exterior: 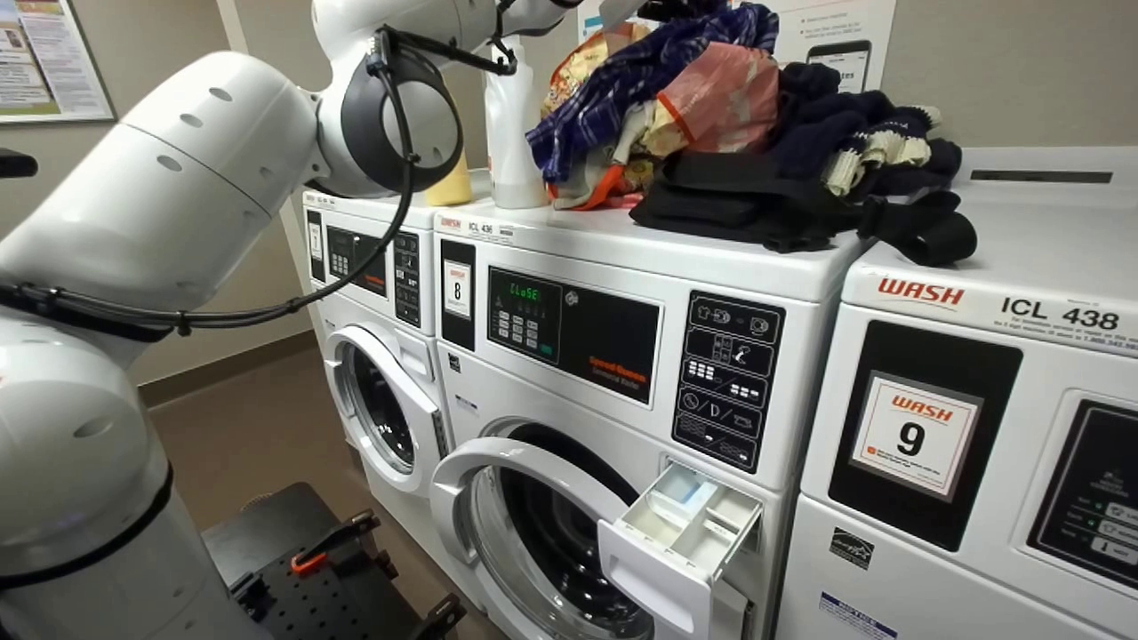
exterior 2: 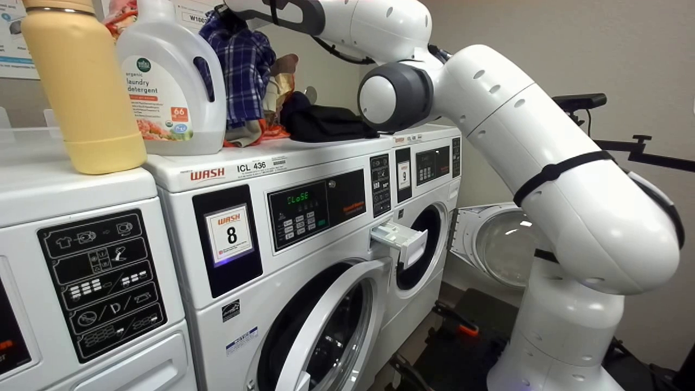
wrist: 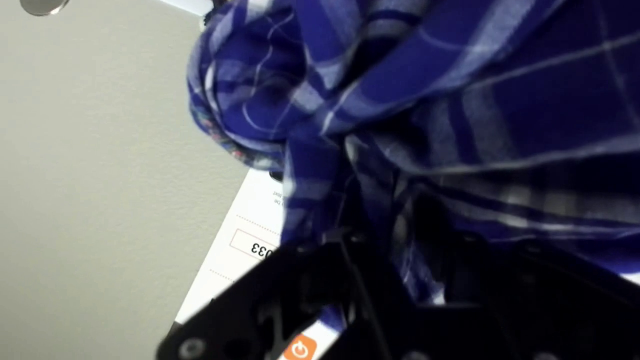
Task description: Put the blue checked shirt in the bag
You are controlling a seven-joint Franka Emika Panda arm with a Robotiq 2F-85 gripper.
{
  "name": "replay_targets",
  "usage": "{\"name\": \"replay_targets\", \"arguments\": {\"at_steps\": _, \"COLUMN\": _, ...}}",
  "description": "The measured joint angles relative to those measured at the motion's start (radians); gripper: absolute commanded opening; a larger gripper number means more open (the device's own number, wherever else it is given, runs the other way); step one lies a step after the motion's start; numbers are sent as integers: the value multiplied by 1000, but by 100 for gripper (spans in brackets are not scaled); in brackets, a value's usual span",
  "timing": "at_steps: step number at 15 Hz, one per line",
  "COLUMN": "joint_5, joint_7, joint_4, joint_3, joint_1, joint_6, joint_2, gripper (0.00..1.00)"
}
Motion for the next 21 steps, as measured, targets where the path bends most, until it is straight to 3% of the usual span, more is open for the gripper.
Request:
{"name": "replay_targets", "arguments": {"at_steps": 5, "joint_5": 17, "joint_7": -19, "joint_4": 4, "joint_3": 21, "joint_1": -3, "joint_6": -26, "joint_2": -59, "gripper": 100}}
{"name": "replay_targets", "arguments": {"at_steps": 8, "joint_5": 35, "joint_7": -79, "joint_4": 4, "joint_3": 52, "joint_1": -3, "joint_6": -150, "joint_2": -122, "gripper": 100}}
{"name": "replay_targets", "arguments": {"at_steps": 15, "joint_5": 45, "joint_7": -311, "joint_4": 0, "joint_3": 73, "joint_1": -10, "joint_6": -665, "joint_2": -289, "gripper": 100}}
{"name": "replay_targets", "arguments": {"at_steps": 21, "joint_5": 45, "joint_7": -566, "joint_4": -3, "joint_3": 96, "joint_1": -35, "joint_6": -976, "joint_2": -354, "gripper": 100}}
